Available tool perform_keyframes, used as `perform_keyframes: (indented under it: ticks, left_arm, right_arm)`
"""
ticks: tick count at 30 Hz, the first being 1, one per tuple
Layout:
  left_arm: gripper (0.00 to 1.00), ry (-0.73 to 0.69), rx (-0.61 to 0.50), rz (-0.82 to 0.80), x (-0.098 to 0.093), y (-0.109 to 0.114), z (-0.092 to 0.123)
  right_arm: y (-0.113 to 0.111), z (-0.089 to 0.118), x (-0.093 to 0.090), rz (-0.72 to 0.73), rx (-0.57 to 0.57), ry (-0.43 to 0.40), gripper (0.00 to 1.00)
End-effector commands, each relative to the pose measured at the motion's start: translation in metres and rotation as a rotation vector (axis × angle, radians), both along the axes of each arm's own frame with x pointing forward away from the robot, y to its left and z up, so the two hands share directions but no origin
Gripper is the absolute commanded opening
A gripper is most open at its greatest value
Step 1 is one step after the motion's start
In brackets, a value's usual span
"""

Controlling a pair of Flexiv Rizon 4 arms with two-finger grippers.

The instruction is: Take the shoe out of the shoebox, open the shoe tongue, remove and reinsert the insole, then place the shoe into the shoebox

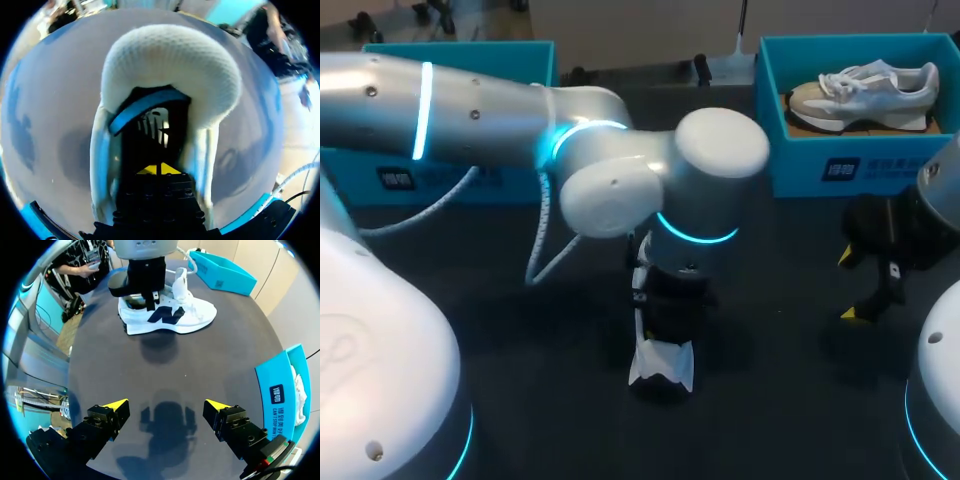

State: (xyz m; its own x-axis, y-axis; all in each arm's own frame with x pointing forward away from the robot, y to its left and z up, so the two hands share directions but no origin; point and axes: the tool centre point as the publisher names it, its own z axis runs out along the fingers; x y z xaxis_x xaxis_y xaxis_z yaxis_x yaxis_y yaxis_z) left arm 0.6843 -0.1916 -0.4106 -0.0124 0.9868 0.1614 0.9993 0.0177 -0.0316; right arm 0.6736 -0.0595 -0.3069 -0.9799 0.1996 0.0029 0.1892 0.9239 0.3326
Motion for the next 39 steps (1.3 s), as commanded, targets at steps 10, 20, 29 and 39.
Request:
perform_keyframes:
  ticks: [10,20,29,39]
  left_arm:
    - [0.0,-0.045,-0.294,0.113,0.009,-0.016,-0.035]
    - [0.0,-0.055,-0.334,0.114,0.016,-0.031,-0.029]
    - [0.0,-0.024,-0.376,0.064,0.011,-0.042,-0.009]
    - [0.0,0.003,-0.395,-0.036,-0.01,-0.042,0.02]
  right_arm:
    - [0.001,-0.001,-0.001,-0.001,-0.004,-0.001,1.0]
    - [0.001,-0.001,-0.001,-0.001,-0.004,-0.001,1.0]
    - [0.001,-0.001,-0.001,-0.001,-0.004,-0.001,1.0]
    - [0.001,-0.001,-0.001,-0.001,-0.004,-0.001,1.0]
